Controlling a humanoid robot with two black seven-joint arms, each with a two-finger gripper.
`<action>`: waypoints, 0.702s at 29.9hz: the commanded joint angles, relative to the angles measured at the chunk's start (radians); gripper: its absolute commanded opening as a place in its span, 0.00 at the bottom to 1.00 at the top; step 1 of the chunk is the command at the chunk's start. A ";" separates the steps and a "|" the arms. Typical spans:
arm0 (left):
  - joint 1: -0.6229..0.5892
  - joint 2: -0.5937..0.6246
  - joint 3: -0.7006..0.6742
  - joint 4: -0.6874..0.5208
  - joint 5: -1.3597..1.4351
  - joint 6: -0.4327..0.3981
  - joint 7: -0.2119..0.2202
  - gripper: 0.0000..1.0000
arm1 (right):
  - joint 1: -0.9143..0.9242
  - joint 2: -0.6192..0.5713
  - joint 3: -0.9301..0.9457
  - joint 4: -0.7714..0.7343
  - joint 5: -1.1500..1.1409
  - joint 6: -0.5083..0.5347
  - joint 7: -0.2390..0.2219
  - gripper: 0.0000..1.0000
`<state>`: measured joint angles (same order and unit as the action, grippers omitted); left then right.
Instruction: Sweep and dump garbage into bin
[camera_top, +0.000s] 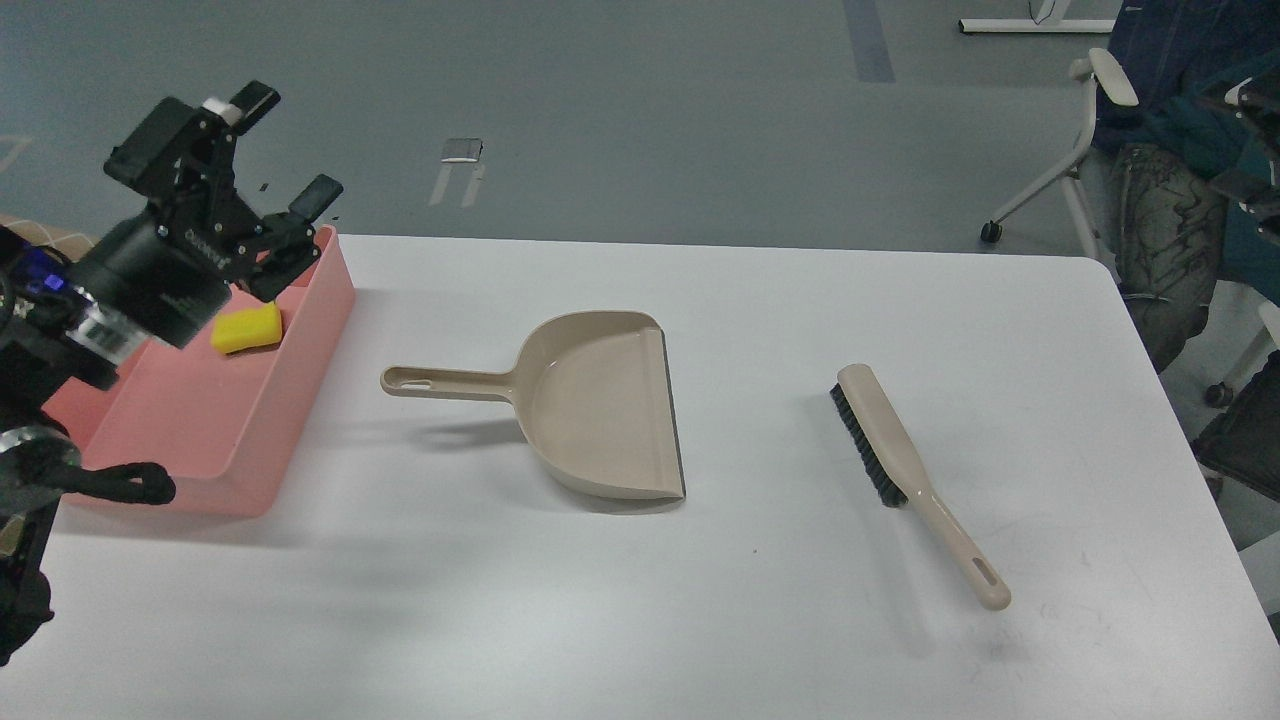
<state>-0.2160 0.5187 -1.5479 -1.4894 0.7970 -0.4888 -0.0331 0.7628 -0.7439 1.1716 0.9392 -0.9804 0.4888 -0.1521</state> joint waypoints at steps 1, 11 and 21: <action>-0.152 -0.026 0.046 0.119 -0.001 0.000 0.012 0.99 | 0.131 0.076 -0.001 -0.186 0.000 0.000 0.005 0.95; -0.471 -0.186 0.192 0.550 -0.012 0.050 0.002 0.99 | 0.211 0.309 0.008 -0.388 0.000 0.000 0.156 0.95; -0.579 -0.353 0.293 0.879 -0.102 0.128 -0.099 0.99 | 0.196 0.471 0.011 -0.520 0.204 -0.079 0.292 0.96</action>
<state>-0.7855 0.1945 -1.2795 -0.6683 0.7154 -0.3624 -0.0866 0.9654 -0.3018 1.1827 0.4410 -0.8595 0.4146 0.1318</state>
